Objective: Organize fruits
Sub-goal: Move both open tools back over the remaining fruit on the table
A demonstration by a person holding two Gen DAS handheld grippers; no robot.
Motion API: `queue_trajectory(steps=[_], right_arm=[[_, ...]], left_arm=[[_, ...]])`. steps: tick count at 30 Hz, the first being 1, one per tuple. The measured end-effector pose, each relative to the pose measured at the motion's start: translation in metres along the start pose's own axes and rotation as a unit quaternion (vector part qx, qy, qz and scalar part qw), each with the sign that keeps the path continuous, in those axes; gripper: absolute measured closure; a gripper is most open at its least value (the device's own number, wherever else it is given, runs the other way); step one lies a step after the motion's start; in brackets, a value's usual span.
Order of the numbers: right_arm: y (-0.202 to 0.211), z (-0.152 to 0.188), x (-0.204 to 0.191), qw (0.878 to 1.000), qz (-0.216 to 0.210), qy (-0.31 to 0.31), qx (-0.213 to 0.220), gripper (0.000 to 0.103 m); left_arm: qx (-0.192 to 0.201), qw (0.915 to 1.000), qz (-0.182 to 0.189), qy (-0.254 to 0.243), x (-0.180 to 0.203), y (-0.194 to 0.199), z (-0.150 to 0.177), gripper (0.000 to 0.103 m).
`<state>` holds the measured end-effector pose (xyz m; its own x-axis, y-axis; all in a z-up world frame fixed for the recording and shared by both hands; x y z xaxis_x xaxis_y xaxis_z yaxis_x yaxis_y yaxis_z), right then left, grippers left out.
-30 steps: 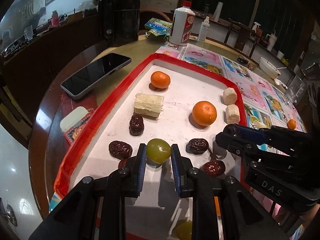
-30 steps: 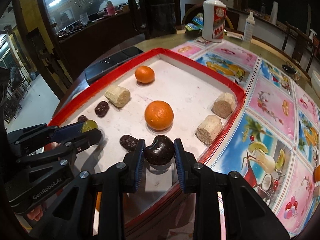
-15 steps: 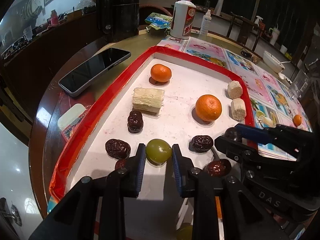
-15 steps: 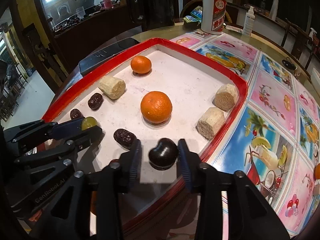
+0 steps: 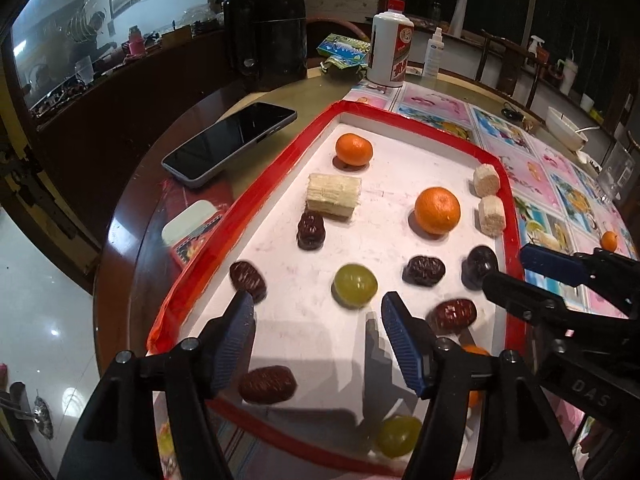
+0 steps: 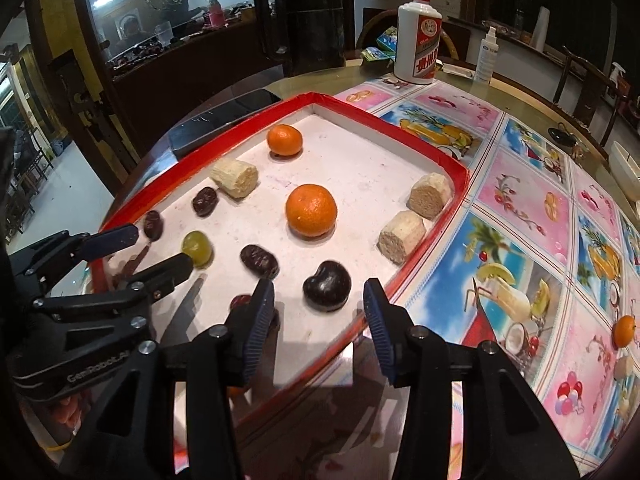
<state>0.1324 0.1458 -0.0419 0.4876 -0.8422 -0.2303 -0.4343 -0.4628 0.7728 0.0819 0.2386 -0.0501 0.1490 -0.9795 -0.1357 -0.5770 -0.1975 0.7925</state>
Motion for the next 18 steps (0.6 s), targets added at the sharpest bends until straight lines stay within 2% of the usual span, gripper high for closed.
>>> queue_trajectory(steps=[9,18], right_arm=[[0.030,0.029,0.018,1.000,-0.001,-0.003,-0.004,0.051],[0.057,0.078,0.089,0.998,0.025,-0.045,-0.024,0.047]], left_arm=[[0.010,0.9997,0.016,-0.014,0.036,0.025,0.004,0.036],[0.016,0.9964,0.056,-0.060,0.120,0.036,-0.009,0.036]])
Point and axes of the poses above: each gripper's, at about its wrist camera, not at the fingertips, and y roughly against the way its jaws point, x to its right, z to its underside, the point moved 10 cm from there along -y, roughly the way its jaws point, and after that the axes turned 14 degrees about -y, right-handed, at the moved point
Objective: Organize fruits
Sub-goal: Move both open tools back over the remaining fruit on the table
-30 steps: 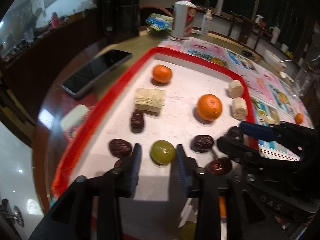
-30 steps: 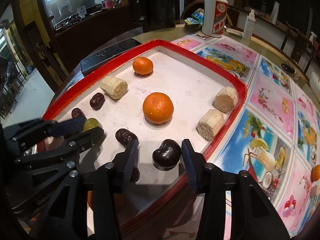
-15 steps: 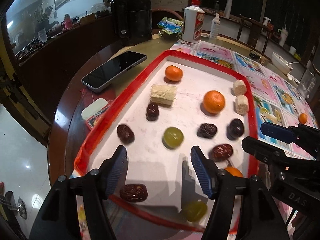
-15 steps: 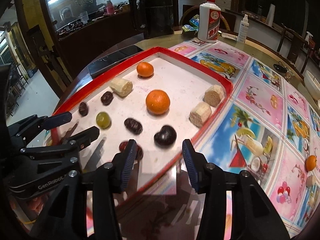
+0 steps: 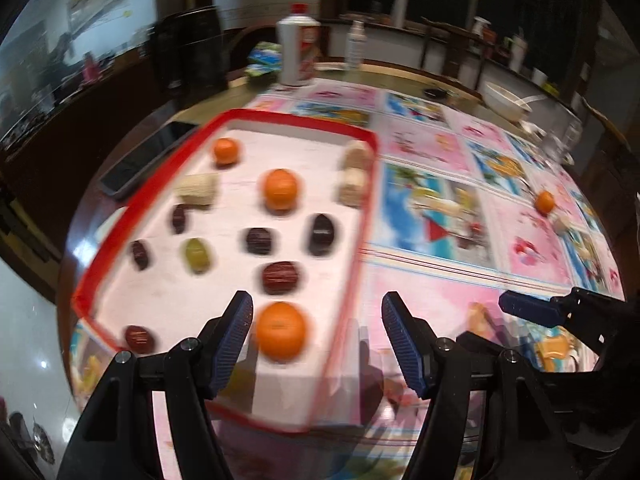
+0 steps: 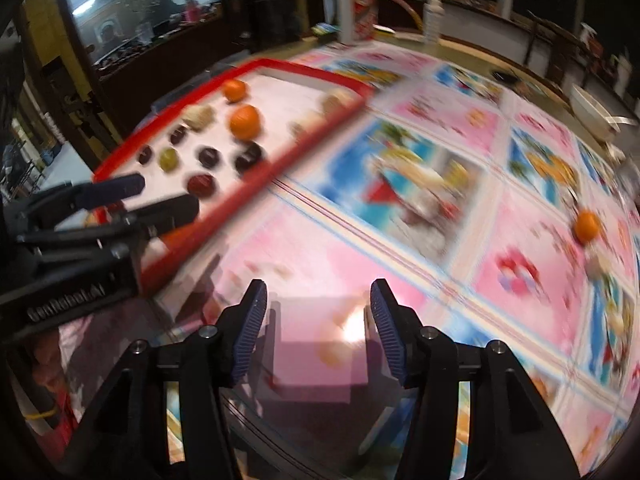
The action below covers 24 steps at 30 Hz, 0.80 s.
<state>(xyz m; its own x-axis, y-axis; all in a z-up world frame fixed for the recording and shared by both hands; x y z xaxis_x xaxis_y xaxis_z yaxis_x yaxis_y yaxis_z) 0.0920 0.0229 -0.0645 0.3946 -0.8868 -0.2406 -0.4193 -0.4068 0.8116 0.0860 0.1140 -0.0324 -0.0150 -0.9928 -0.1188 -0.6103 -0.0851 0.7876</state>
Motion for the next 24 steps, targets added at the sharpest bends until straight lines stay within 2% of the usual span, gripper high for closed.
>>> queue_trajectory(steps=[7,10,14,18,24], right_arm=[[0.024,0.016,0.102,0.996,0.040,-0.077,0.009,0.047],[0.038,0.010,0.162,0.989,0.067,-0.125,0.033,0.047],[0.045,-0.009,0.221,0.979,0.083,-0.177,0.055,0.047],[0.037,-0.034,0.252,0.978,0.107,-0.164,0.070,0.047],[0.014,-0.058,0.266,0.981,0.086,-0.161,0.070,0.047]], left_arm=[[-0.011,0.9984,0.031,-0.046,0.074,-0.011,-0.017,0.036],[-0.013,0.9971,0.045,-0.061,0.103,-0.012,-0.020,0.036],[-0.016,0.9951,0.049,-0.084,0.130,-0.012,-0.022,0.036],[-0.020,0.9950,0.046,-0.086,0.140,-0.014,-0.026,0.036],[-0.031,0.9961,0.038,-0.073,0.143,-0.021,-0.029,0.036]])
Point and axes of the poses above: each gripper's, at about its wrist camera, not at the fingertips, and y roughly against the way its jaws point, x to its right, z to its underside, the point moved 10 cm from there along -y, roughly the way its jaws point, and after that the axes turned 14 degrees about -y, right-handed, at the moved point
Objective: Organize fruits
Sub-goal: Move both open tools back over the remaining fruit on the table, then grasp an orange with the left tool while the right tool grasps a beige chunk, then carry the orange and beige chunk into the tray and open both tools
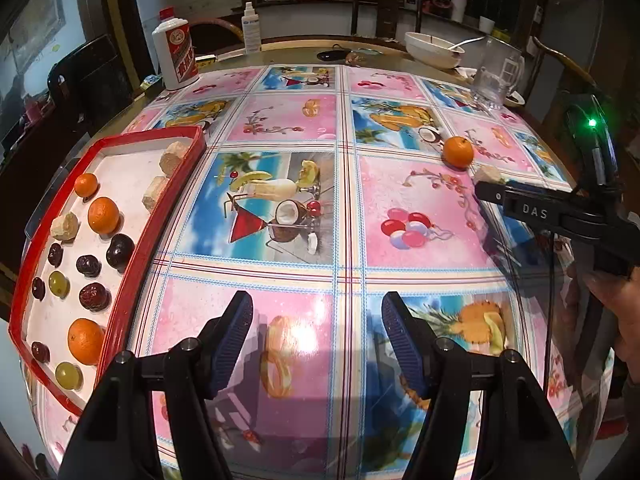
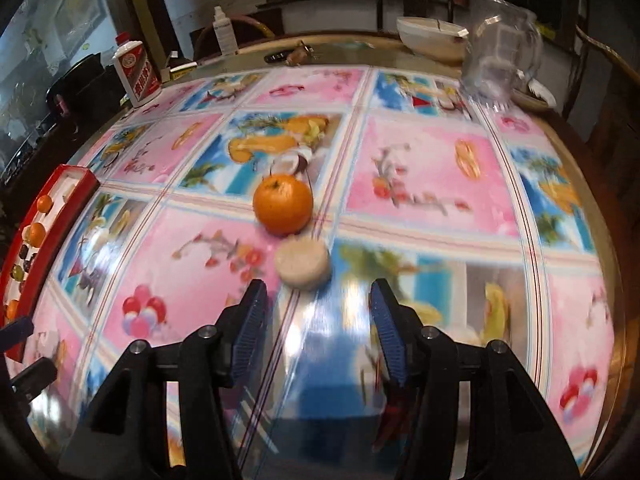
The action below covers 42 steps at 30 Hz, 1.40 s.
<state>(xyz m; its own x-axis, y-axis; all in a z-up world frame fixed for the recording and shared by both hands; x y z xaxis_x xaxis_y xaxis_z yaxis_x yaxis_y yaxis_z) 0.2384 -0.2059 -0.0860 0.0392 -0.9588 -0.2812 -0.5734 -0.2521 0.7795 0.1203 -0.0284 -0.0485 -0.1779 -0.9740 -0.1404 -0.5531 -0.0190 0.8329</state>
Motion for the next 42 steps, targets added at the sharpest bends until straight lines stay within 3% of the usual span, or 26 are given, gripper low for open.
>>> queue_trajectory(steps=[3,6,11,16,23,28,30,31,35,42], right_arm=[[-0.008,-0.006,-0.007,1.000,-0.006,0.017,0.003,0.048],[-0.011,-0.010,-0.010,0.999,-0.002,0.043,0.006,0.073],[0.000,-0.002,0.000,0.999,-0.005,0.047,0.009,0.074],[0.018,0.015,0.023,0.999,-0.017,0.034,-0.001,0.074],[0.030,0.028,0.041,0.999,-0.030,0.027,-0.006,0.074],[0.032,0.027,0.044,0.999,-0.046,0.013,-0.007,0.074],[0.032,0.027,0.044,0.999,-0.052,0.010,-0.008,0.074],[0.031,0.027,0.045,0.998,-0.054,0.009,-0.008,0.074],[0.031,0.025,0.046,0.998,-0.055,0.009,-0.006,0.074],[0.034,0.027,0.044,0.999,-0.049,0.011,-0.002,0.074]], left_arm=[[-0.003,1.0000,-0.006,0.002,0.001,-0.005,-0.006,0.036],[-0.001,0.9999,-0.012,0.001,0.005,-0.010,-0.019,0.036],[0.020,0.9998,-0.007,-0.004,0.024,-0.021,-0.059,0.036],[0.047,0.9983,0.020,-0.026,0.068,-0.039,-0.107,0.036],[0.035,0.9988,0.028,-0.022,0.108,-0.078,-0.144,0.036],[0.014,0.9995,0.023,-0.015,0.118,-0.101,-0.151,0.037],[0.001,0.9997,0.024,-0.007,0.118,-0.110,-0.150,0.045],[-0.007,0.9995,0.031,-0.001,0.118,-0.115,-0.148,0.055],[0.004,0.9997,0.021,-0.009,0.118,-0.116,-0.150,0.068],[0.009,0.9998,0.019,-0.001,0.115,-0.111,-0.143,0.069]])
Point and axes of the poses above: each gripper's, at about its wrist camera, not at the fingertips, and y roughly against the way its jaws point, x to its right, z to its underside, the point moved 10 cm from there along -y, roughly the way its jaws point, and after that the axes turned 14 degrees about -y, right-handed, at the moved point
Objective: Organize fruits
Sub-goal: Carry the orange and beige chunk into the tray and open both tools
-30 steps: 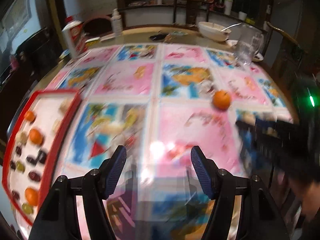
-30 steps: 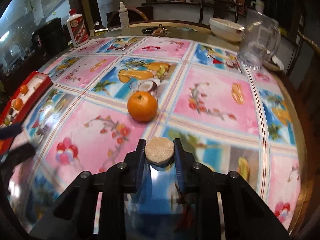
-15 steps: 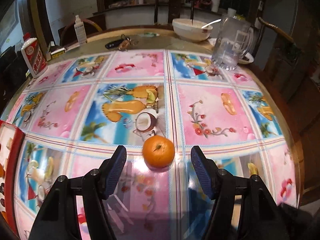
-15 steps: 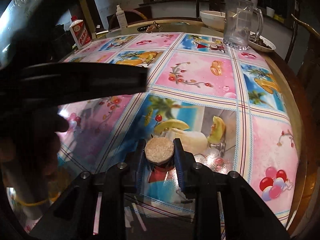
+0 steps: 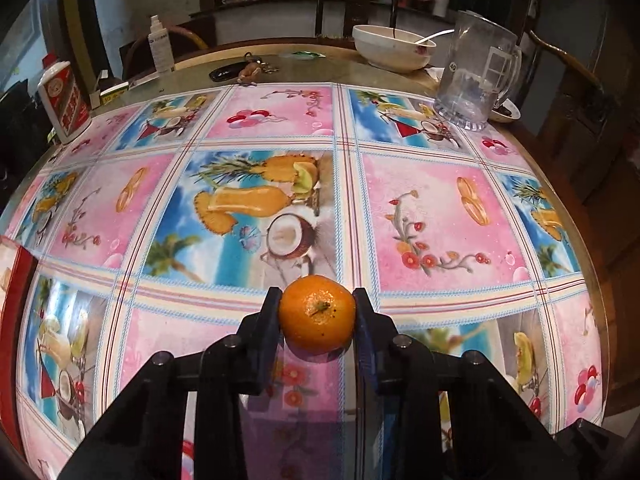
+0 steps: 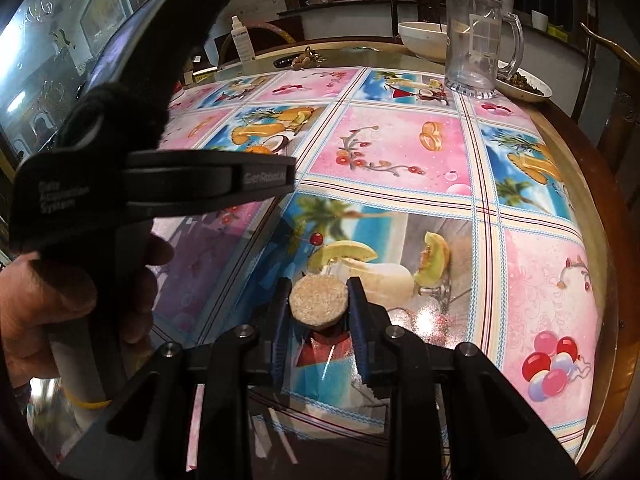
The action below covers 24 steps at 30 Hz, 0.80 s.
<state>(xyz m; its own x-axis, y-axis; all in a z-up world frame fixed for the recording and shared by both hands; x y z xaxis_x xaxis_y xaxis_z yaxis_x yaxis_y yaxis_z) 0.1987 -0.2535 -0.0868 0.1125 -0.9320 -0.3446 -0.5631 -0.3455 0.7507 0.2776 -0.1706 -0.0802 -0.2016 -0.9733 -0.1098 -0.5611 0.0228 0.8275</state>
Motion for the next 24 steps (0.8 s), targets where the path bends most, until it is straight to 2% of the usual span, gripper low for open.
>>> queue_trajectory(steps=[10,19,24], right_arm=[[0.016,0.016,0.000,1.000,0.004,-0.007,-0.001,0.074],[0.033,0.051,-0.016,1.000,0.003,0.024,-0.009,0.073],[0.040,0.077,-0.035,0.999,-0.011,0.039,-0.019,0.073]], left_arm=[[-0.004,1.0000,0.006,0.006,-0.009,0.029,0.042,0.069],[-0.011,0.9999,0.006,0.005,-0.018,0.072,0.106,0.069],[-0.012,0.9999,0.005,0.006,-0.031,0.096,0.144,0.069]])
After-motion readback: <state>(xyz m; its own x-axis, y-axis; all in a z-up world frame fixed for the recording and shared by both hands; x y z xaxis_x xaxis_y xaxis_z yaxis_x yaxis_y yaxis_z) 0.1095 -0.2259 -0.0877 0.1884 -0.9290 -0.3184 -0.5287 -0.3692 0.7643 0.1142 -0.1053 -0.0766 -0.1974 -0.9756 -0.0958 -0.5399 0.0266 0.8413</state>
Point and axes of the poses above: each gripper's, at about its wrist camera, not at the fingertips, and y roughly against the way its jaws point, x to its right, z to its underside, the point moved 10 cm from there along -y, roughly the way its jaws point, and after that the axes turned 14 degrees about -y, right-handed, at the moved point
